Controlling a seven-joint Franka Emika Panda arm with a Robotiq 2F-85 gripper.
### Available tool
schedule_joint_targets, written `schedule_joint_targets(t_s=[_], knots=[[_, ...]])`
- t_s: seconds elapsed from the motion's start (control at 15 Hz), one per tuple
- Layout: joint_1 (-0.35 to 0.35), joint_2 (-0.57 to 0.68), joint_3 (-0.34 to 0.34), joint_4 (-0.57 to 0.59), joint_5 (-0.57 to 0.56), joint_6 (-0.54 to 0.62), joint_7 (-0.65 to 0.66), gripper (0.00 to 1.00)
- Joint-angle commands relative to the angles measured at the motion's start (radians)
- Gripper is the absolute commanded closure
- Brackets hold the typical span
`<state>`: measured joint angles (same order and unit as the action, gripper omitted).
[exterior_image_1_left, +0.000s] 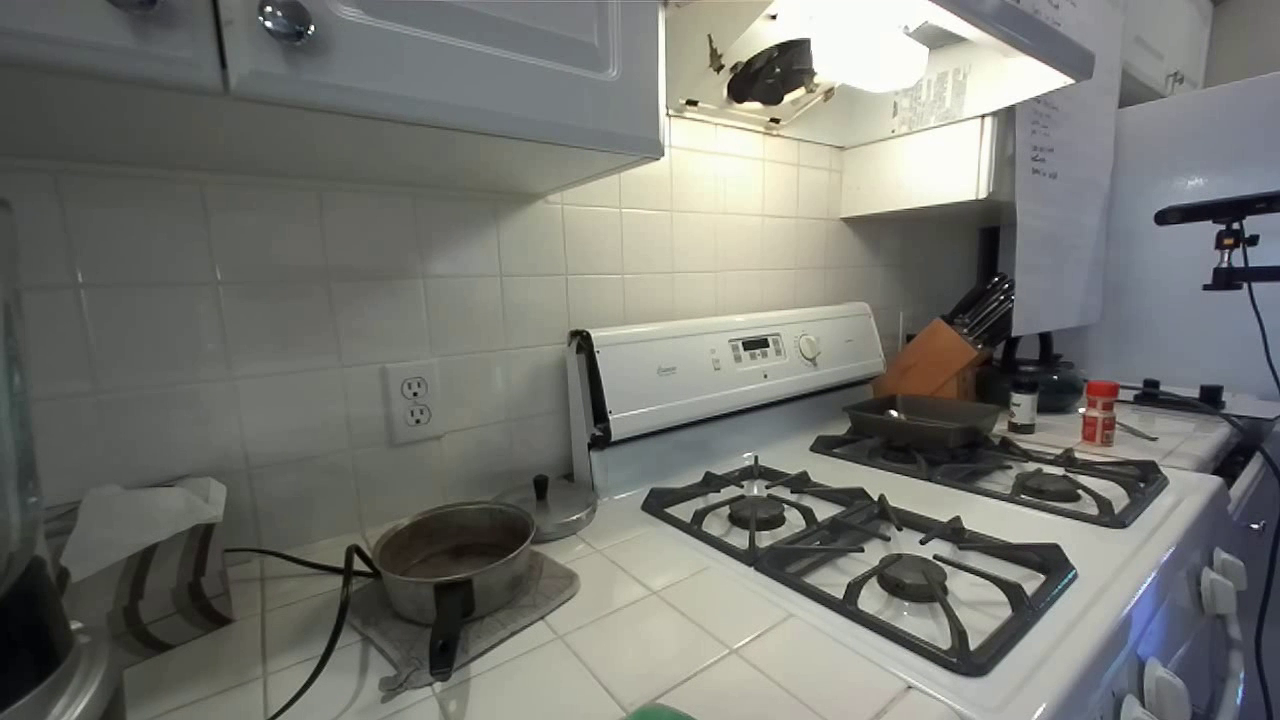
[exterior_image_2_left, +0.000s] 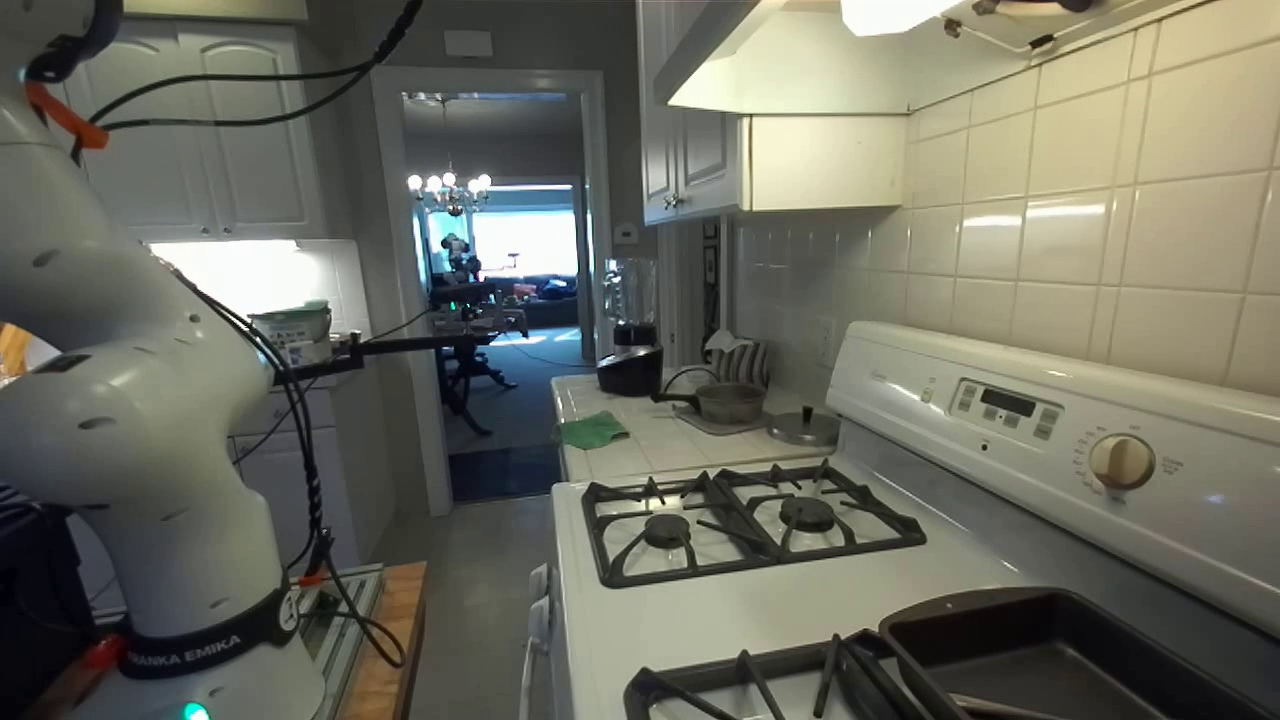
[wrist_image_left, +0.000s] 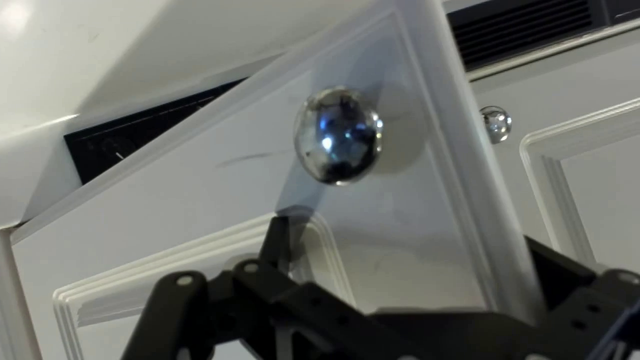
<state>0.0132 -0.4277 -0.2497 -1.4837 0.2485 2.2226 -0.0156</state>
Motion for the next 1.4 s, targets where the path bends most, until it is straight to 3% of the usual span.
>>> schedule_joint_targets(t_s=[0.0,0.27,1.07,1.33], knots=[[0.045,0.052,-0.035,0.068,0.111,-0.04,-0.055,0.0],[0.06,0.068,-0.045,0.096,0.161,-0.092,-0.081,0.0],[0.057,0.092,0.008,0.101,0.169,-0.133,-0.029,0.0],[0.006,0.092,0.086,0.073,0.012,-0.062,0.094,0.0]])
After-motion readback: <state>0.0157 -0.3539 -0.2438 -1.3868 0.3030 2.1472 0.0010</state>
